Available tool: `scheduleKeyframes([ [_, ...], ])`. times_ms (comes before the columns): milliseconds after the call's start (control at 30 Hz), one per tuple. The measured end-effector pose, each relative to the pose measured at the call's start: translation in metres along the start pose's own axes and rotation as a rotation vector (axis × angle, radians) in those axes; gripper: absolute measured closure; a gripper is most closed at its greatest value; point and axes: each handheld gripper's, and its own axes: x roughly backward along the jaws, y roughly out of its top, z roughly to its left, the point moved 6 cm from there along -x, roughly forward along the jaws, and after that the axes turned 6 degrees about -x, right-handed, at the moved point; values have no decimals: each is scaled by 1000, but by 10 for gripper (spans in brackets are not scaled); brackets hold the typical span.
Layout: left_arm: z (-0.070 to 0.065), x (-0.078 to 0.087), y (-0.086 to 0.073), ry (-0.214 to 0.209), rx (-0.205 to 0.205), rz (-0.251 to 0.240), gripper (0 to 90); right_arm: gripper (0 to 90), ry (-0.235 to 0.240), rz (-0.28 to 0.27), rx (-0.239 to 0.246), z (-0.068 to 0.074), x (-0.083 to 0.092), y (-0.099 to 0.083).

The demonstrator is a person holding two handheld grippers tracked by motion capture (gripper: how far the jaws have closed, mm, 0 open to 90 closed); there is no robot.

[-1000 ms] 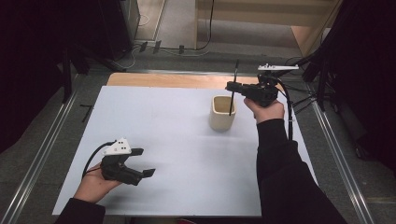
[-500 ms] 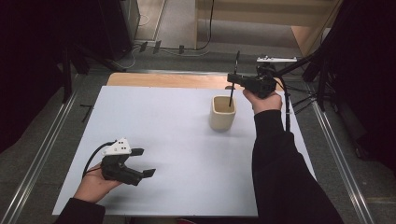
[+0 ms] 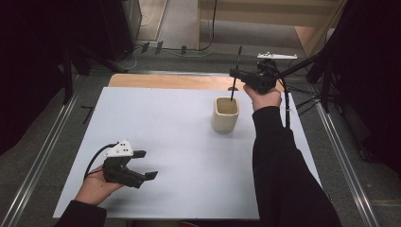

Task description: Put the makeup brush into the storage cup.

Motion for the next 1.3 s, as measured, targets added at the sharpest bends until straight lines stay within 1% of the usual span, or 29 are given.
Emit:
scheduleKeyframes([
  [67, 0, 0, 0, 2, 2, -3, 109, 856, -8, -6, 0, -3, -2, -1],
  [100, 0, 1, 0, 0, -1, 7, 109, 856, -9, -5, -8, -4, -4, -1],
  [133, 0, 1, 0, 1, -1, 5, 109, 856, -14, -4, -8, -5, -5, -2],
  [333, 0, 1, 0, 0, 0, 0, 109, 856, -28, 0, -2, -8, -10, -6],
  [433, 1, 0, 0, 0, 1, -7, 109, 855, -31, 0, 1, -9, -12, -8],
  [567, 1, 0, 0, 1, 2, -9, 109, 855, -31, -4, -14, -11, -14, -11],
  [767, 0, 0, 0, -2, 4, -9, 109, 856, -32, 2, -19, -12, -16, -17],
  [933, 0, 0, 0, -3, 5, -9, 109, 855, -33, 7, -17, -13, -18, -22],
  [1067, 0, 0, 0, -5, 2, -2, 109, 855, -37, 14, -5, -13, -19, -26],
  [1300, 0, 0, 0, -6, -1, 3, 109, 855, -38, 25, -12, -15, -22, -36],
])
